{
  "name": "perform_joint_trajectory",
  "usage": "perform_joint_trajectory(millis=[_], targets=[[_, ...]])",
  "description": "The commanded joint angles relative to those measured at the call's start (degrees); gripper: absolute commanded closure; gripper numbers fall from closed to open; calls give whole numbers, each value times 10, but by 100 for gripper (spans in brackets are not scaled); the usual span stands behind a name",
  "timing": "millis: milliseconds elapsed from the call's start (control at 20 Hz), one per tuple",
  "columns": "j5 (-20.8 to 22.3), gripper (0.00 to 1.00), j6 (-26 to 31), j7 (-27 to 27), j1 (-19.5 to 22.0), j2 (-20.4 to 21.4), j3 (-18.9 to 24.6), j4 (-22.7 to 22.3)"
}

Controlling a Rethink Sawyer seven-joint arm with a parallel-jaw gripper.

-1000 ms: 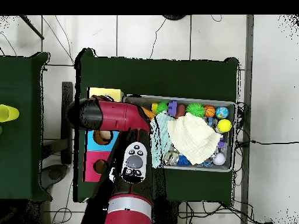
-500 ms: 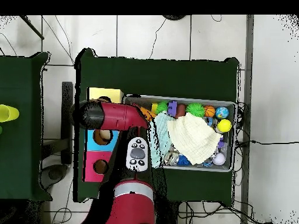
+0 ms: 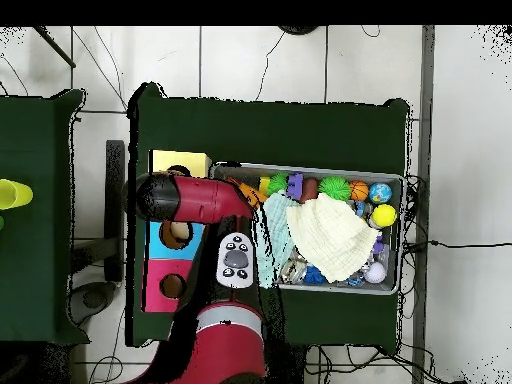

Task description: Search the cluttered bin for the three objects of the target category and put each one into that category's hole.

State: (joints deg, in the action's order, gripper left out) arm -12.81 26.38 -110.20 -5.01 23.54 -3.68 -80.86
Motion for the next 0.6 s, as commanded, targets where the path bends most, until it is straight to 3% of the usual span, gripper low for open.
perform_joint_trajectory(millis=[50, 250, 500, 600], targets=[[3, 100, 52, -85, -13, -47, 23, -25], [14, 100, 43, -83, -23, -11, -1, -26], [10, 100, 100, -76, -25, 67, -15, -52], [9, 100, 116, -73, -24, 76, -18, -46]])
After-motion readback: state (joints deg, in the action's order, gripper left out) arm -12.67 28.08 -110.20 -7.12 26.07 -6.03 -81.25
